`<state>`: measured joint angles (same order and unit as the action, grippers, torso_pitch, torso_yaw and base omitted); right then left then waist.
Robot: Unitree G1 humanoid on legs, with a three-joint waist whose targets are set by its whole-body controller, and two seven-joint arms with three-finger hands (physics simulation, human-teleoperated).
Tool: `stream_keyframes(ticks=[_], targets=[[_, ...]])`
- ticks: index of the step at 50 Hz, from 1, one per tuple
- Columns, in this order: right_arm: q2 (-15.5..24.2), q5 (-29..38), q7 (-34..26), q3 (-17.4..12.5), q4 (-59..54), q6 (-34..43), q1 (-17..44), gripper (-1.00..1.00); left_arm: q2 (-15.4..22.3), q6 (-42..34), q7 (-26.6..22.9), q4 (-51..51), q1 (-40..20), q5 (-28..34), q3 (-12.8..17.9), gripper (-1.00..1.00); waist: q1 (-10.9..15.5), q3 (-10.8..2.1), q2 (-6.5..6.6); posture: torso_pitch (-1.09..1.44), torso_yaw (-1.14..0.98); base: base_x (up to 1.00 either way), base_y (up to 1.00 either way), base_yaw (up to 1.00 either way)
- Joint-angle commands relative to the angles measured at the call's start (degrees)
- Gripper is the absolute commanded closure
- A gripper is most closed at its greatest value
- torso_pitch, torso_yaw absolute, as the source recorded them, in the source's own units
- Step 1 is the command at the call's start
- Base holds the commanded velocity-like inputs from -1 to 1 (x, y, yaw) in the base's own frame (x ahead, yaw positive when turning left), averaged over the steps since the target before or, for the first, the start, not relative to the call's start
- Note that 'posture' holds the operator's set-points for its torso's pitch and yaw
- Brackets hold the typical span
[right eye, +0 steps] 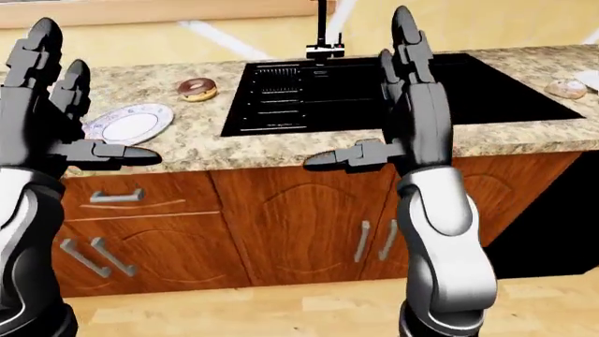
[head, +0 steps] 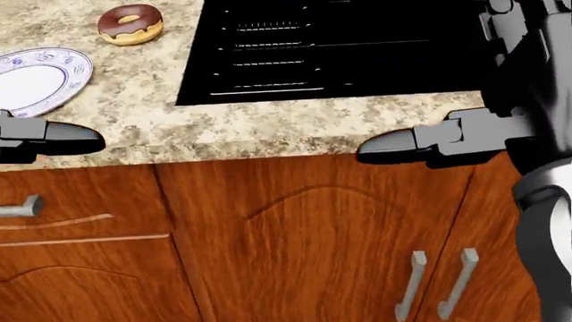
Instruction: Place the pastries on the plates.
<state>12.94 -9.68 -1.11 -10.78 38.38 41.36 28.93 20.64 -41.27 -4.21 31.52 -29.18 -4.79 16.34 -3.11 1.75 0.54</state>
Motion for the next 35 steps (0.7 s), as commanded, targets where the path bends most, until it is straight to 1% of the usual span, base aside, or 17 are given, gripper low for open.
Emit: stream_keyframes(ticks=[1, 2, 3, 4, 5, 7, 14, 15, 16, 17, 20, 23, 25, 27, 28, 32, 35], targets=[[-0.1, -0.4, 0.2, 0.1, 0.9, -1.2, 0.6, -1.0, 0.5, 1.2, 0.2, 0.6, -0.4, 0.5, 0.6, -1.0, 0.5, -0.61, 0.42, 0.0, 0.0, 0.66, 0.73, 0.0], [-0.1, -0.4, 0.4, -0.1, 0.8, -1.2, 0.5, -1.0, 0.4, 1.3, 0.1, 0.7, -0.1, 0.6, 0.7, -1.0, 1.1, -1.09, 3.15, 0.0, 0.0, 0.53, 0.64, 0.0], [-0.1, -0.5, 0.5, 0.0, 0.8, -1.2, 0.4, -1.0, 0.4, 1.3, 0.1, 0.8, 0.1, 0.6, 0.8, -1.0, 1.8, -3.37, 7.09, 0.0, 0.0, 0.48, 0.55, 0.0], [-0.2, -0.4, 0.6, 0.2, 0.8, -1.5, 0.2, -1.0, 0.4, 1.2, 0.0, 1.1, 0.3, 0.6, 0.9, -1.0, 1.8, -0.1, 5.13, 0.0, 0.0, 0.46, 0.51, 0.0], [-0.1, -0.1, 0.6, 0.5, 0.7, -1.8, 0.1, -1.0, 0.4, 1.4, -0.1, 1.0, 0.5, 0.8, 0.9, -1.0, 2.5, 0.81, 5.18, 0.0, 0.0, 0.45, 0.52, 0.0], [-0.2, 0.1, 0.6, 0.6, 0.6, -1.9, 0.0, -1.0, 0.2, 1.8, -0.1, 0.8, 0.6, 1.0, 0.8, -1.0, 3.0, -0.34, 4.38, 0.0, 0.0, 0.46, 0.51, 0.0], [-0.6, 0.3, 0.0, 0.6, 0.7, -2.9, -1.0, -1.0, -0.7, 3.1, -0.2, -0.1, 1.2, 2.0, 0.1, -1.0, 5.1, 0.85, 0.53, 0.0, 0.0, 0.51, 0.63, 0.0], [-0.6, 0.3, -0.1, 0.5, 0.3, -3.3, -1.1, -1.0, -0.7, 3.2, -0.3, -0.2, 1.2, 2.2, 0.0, -1.0, 4.4, 0.38, -0.39, 0.0, 0.0, 0.59, 0.79, 0.0], [-0.7, 0.2, -0.1, 0.4, 0.5, -3.2, -1.1, -1.0, -0.8, 3.3, -0.3, -0.3, 1.2, 2.3, 0.0, -1.0, 3.4, -0.43, -3.75, 0.0, 0.0, 0.59, 0.79, 0.0], [-0.7, 0.1, -0.1, 0.3, 0.7, -3.1, -1.1, -1.0, -0.8, 3.4, -0.3, -0.3, 1.3, 2.5, -0.1, -1.0, 3.3, 2.45, -1.48, 0.0, 0.0, 0.59, 0.79, 0.0], [-0.7, -0.1, -0.2, 0.1, 0.9, -3.2, -1.7, -1.0, -0.9, 3.2, -0.6, 0.0, 1.2, 2.8, -0.1, -1.0, 2.5, -0.65, -2.44, 0.0, 0.0, 0.6, 0.79, 0.0], [-0.6, -0.2, 0.0, 0.3, 1.0, -2.5, -1.9, -1.0, -0.9, 2.9, -0.8, 0.2, 1.1, 3.0, -0.2, -1.0, 1.4, 0.16, -2.89, 0.0, 0.0, 0.54, 0.72, 0.0], [-0.9, -0.5, 0.3, 0.1, 0.9, -2.3, -1.9, -1.0, -0.9, 2.7, -0.8, 0.3, 0.9, 3.1, -0.2, -1.0, 1.9, -0.42, 0.22, 0.0, 0.0, 0.0, 0.0, 0.0], [-0.9, -0.9, 0.7, -0.4, 1.0, -1.8, -1.7, -1.0, -0.9, 2.7, -0.9, 0.1, 0.7, 3.3, -0.3, -1.0, 4.0, -0.49, 8.03, 0.0, 0.0, 0.0, 0.0, 0.0], [-0.8, -1.2, 0.7, -0.5, 0.9, -2.1, -1.8, -1.0, -0.9, 2.7, -0.9, 0.0, 0.5, 3.5, -0.4, -1.0, 3.2, 1.71, 5.53, 0.0, 0.0, 0.0, 0.0, 0.0], [-0.4, -1.1, 1.1, -0.1, 1.3, -1.4, -1.5, -1.0, -1.1, 3.2, -0.8, -1.0, -0.1, 3.8, -0.8, -1.0, 4.0, 1.23, 2.0, 0.0, 0.0, 0.0, 0.0, 0.0], [-0.3, -0.6, 0.9, 0.1, 0.9, -1.6, -1.4, -1.0, -1.1, 3.2, -1.0, -1.4, -0.5, 4.1, -1.0, -1.0, 4.0, 0.5, 1.14, 0.0, 0.0, 0.0, 0.0, 0.0]])
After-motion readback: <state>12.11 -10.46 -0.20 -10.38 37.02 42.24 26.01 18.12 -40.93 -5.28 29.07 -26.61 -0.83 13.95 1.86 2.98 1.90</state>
